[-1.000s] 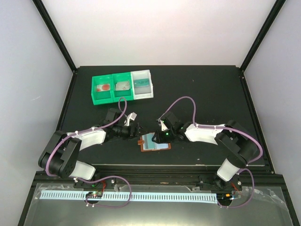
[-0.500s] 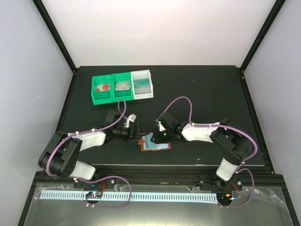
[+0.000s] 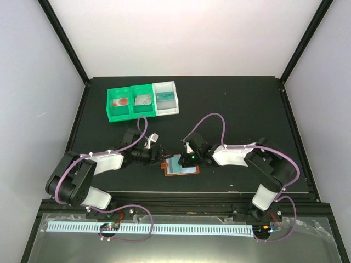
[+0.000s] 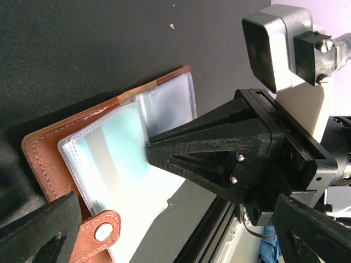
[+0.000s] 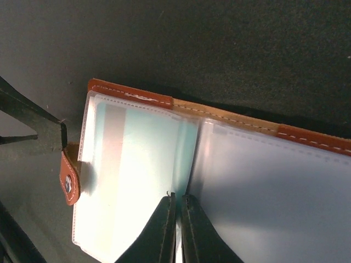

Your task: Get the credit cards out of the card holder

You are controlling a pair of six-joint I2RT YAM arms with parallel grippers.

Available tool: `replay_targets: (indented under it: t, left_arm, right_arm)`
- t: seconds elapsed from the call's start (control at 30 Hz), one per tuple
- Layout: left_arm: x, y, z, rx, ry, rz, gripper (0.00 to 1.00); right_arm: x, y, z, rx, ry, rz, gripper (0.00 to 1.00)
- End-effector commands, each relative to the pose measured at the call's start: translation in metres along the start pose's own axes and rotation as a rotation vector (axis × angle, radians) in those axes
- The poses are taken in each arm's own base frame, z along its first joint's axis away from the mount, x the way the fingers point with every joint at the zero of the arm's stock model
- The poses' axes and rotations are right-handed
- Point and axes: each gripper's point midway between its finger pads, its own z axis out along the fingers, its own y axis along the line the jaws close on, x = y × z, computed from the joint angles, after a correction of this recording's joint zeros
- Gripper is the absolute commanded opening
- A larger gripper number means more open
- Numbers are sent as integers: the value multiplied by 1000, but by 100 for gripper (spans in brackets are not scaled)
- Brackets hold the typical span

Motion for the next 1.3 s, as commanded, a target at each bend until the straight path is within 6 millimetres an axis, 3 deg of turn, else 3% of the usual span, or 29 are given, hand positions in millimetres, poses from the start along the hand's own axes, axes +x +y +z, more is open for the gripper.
replay_targets:
  t: [0.0,0.37,0.67,0.8,1.07,1.27]
  left_arm:
    - [-4,-3,0,-1,-14,36,96]
    - [-7,-19,-3,46,-24,48,76]
    - [-2,2,9,12,10,14,44]
    - [1,13,12,-18,12,-1,35]
    - [5,31,9,-108,6,9,32]
    - [6,42,9,-151,-2,12,38]
  right_arm:
    - [15,-23,11,68,31,24,2]
    - [18,-27,15,51,19,33,1]
    - [18,-31,14,42,2,43,1]
    - [18,-30,14,40,2,43,1]
    - [17,-31,12,43,-4,44,1]
    - [17,-30,12,38,-6,46,1]
